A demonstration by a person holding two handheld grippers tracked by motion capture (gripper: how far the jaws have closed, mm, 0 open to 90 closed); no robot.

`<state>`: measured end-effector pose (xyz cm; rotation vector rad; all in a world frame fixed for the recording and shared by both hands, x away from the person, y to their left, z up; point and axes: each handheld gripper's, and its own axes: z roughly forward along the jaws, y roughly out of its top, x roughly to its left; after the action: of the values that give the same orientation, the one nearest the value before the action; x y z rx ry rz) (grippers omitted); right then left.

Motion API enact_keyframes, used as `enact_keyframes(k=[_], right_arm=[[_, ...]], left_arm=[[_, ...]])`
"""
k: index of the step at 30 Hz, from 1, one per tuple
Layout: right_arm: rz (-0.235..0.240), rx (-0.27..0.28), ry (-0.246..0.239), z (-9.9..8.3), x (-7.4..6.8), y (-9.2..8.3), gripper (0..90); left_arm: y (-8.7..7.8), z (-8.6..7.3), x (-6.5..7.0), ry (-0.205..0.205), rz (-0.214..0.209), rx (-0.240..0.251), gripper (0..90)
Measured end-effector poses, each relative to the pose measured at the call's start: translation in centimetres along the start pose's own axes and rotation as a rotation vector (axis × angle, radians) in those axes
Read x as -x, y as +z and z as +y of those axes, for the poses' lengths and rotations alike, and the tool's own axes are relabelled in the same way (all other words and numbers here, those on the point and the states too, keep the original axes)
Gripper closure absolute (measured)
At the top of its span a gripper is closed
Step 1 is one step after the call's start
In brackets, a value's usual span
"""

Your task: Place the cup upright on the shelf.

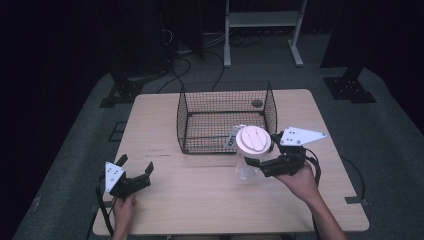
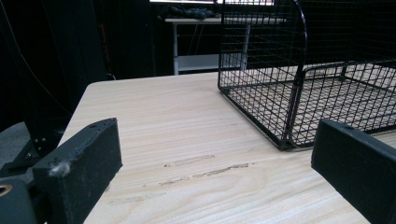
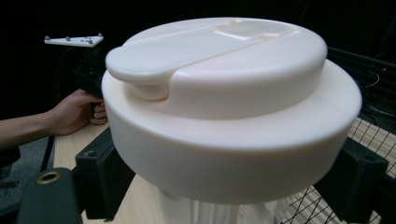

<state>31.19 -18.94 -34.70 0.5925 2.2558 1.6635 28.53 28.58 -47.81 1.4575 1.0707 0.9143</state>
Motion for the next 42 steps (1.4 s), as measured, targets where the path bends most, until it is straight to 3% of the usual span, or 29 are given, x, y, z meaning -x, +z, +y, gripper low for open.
enact_keyframes(k=[12, 28, 42], right_arm=[[0.040, 0.004, -0.045, 4.0, 1.1, 1.7, 15.1], [0.069, -0.004, -0.078, 7.5, 2.6, 3.4, 15.1], [0.082, -0.013, -0.098, 10.3, 4.2, 5.9, 15.1]], left_arm=[[0.0, 0.0, -0.1, -0.004, -0.004, 0.001, 0.9], [0.0, 0.0, -0.1, -0.013, -0.005, 0.007, 0.9], [0.0, 0.0, -0.2, -0.017, -0.006, 0.009, 0.9]])
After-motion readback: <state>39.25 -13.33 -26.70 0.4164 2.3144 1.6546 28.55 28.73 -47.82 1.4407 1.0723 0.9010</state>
